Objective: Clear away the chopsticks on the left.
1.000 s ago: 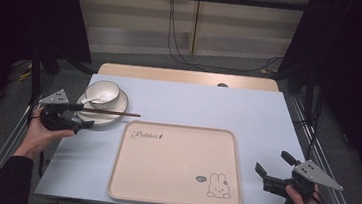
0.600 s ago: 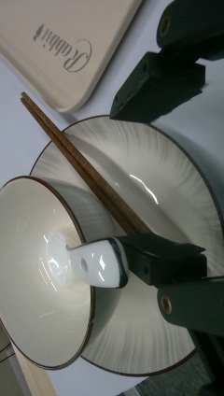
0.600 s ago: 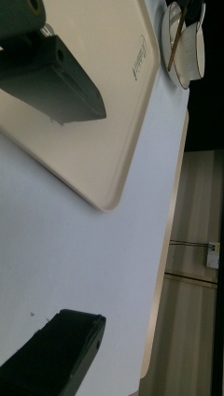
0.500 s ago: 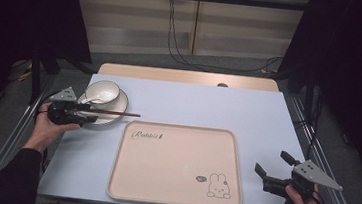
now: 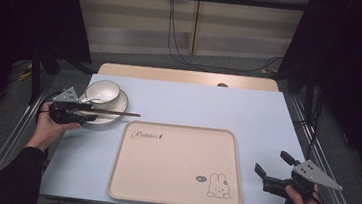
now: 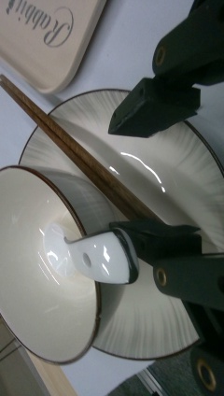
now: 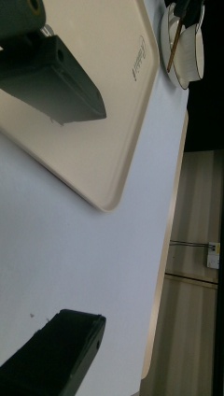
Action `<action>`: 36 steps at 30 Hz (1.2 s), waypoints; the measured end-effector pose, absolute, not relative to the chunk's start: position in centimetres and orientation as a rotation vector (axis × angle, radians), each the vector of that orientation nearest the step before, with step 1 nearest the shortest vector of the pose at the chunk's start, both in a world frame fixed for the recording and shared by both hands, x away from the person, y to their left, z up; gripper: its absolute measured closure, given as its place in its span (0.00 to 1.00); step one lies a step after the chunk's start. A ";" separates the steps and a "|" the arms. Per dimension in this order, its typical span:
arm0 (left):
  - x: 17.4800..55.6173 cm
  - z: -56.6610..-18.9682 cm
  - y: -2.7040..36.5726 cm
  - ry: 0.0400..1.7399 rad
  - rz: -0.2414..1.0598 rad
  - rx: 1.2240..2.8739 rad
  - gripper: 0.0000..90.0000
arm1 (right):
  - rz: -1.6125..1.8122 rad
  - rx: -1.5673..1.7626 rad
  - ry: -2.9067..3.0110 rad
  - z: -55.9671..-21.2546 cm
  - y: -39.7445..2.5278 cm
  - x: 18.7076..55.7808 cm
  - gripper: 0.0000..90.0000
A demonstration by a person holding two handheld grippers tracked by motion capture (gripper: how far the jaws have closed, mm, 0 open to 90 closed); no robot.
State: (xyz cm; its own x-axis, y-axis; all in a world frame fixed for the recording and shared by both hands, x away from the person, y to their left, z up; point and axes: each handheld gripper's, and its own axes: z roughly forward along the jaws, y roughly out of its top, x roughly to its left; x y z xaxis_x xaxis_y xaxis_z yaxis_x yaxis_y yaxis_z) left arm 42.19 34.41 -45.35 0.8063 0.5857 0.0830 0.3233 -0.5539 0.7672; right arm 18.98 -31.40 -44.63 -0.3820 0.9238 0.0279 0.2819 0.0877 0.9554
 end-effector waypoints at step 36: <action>42.2 -44.7 32.6 0.574 0.247 2.372 0.94 | 1.312 1.203 1.744 -44.7 -31.4 19.0 0.03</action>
